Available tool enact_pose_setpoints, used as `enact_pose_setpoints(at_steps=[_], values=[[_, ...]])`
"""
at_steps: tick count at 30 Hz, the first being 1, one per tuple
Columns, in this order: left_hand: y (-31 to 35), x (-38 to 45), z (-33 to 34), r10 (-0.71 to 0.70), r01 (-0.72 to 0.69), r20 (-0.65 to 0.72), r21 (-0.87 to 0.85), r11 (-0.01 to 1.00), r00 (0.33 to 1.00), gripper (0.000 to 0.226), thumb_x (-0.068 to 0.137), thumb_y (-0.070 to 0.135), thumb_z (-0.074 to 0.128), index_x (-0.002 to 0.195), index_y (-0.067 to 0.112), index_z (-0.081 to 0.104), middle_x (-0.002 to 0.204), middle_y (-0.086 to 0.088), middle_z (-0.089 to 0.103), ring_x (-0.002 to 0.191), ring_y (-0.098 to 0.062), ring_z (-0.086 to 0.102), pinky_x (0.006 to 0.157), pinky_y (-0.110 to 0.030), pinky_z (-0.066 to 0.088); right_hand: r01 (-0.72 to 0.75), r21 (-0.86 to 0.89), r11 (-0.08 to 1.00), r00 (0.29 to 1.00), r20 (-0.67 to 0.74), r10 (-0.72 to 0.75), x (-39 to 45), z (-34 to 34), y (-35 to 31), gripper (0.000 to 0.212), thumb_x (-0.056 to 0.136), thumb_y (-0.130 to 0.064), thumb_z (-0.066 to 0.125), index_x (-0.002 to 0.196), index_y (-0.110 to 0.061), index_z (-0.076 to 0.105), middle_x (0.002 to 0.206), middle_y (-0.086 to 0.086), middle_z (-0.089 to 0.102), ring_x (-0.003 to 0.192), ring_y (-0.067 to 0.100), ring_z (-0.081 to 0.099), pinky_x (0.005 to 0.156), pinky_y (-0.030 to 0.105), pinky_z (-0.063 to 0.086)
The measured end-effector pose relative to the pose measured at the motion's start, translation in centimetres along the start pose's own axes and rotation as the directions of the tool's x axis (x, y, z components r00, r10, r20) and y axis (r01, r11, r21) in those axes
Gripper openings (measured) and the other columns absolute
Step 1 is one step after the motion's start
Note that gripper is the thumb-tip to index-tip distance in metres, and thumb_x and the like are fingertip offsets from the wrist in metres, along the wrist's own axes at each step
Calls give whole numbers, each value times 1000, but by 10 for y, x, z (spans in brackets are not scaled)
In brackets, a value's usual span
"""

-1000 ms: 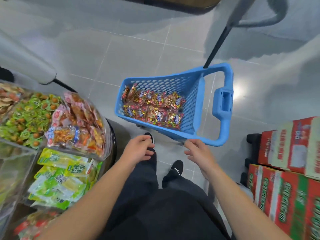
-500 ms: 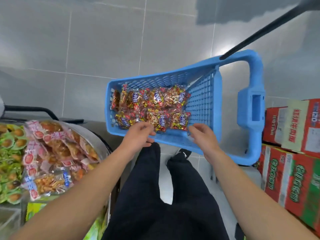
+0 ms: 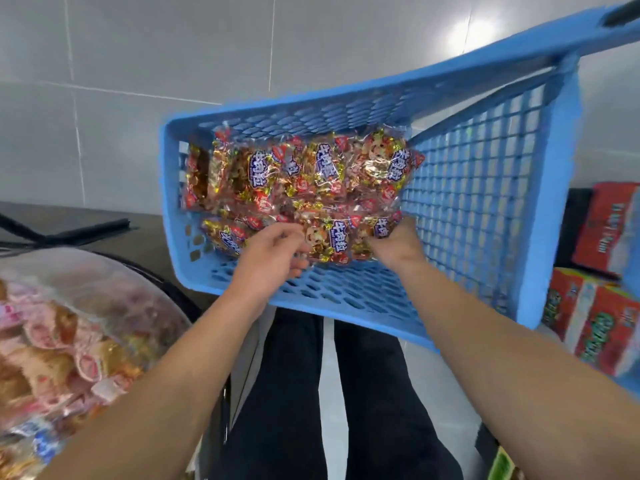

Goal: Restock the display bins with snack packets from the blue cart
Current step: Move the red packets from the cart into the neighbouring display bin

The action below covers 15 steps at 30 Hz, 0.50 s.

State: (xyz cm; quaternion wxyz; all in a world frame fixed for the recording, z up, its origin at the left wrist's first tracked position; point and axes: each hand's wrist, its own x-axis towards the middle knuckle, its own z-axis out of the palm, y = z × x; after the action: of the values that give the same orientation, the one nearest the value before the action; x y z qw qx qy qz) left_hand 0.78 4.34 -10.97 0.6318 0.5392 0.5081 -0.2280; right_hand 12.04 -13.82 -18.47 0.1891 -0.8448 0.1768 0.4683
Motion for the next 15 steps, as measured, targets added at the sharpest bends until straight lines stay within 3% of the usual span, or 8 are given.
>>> enact_pose_setpoints(at_steps=[2,4,7,9,12,15], values=[[-4,4,-1,-1,1,-1,-7,1000,1000,12,104,28,53,104,37,62,101,3,74,87,-23,73,77,-37,62,4,-124,992,998,-63,-12,4,10,4,77,86,-30,73,143,-2,31,133,15,55,117,33,57,91,36,49],[-5,4,-1,5,-5,-6,-15,1000,1000,13,104,28,54,102,37,63,100,2,75,87,-22,73,79,-36,62,-13,-144,989,998,-58,5,5,11,8,52,86,-29,72,125,-5,47,119,12,62,99,30,62,77,33,50],[-5,3,-4,22,-23,-7,-29,999,1000,14,103,25,54,102,33,65,97,2,75,86,-22,73,78,-34,62,-51,66,996,999,-15,52,3,5,11,25,86,-22,71,104,-19,54,104,5,68,73,16,59,60,25,44],[-4,2,-5,28,-28,-5,-25,999,1000,15,103,23,54,102,32,65,96,2,75,84,-20,73,77,-32,62,-26,178,984,999,-43,34,-2,-3,10,21,87,-21,70,102,-22,55,102,3,67,76,16,60,62,24,44],[-3,0,-4,34,-34,-7,-28,999,999,14,103,23,54,102,32,65,97,2,75,81,-18,73,77,-31,62,121,111,986,980,-171,-101,-18,-20,9,22,89,-30,69,98,-22,50,93,-3,61,80,17,54,72,28,40],[0,-4,-3,37,-37,-4,-30,999,999,13,103,25,54,100,32,64,100,0,75,84,-20,73,78,-32,62,287,202,936,947,-207,-246,-43,-42,6,17,89,-32,69,85,-20,58,75,-15,62,68,7,55,65,23,43]])
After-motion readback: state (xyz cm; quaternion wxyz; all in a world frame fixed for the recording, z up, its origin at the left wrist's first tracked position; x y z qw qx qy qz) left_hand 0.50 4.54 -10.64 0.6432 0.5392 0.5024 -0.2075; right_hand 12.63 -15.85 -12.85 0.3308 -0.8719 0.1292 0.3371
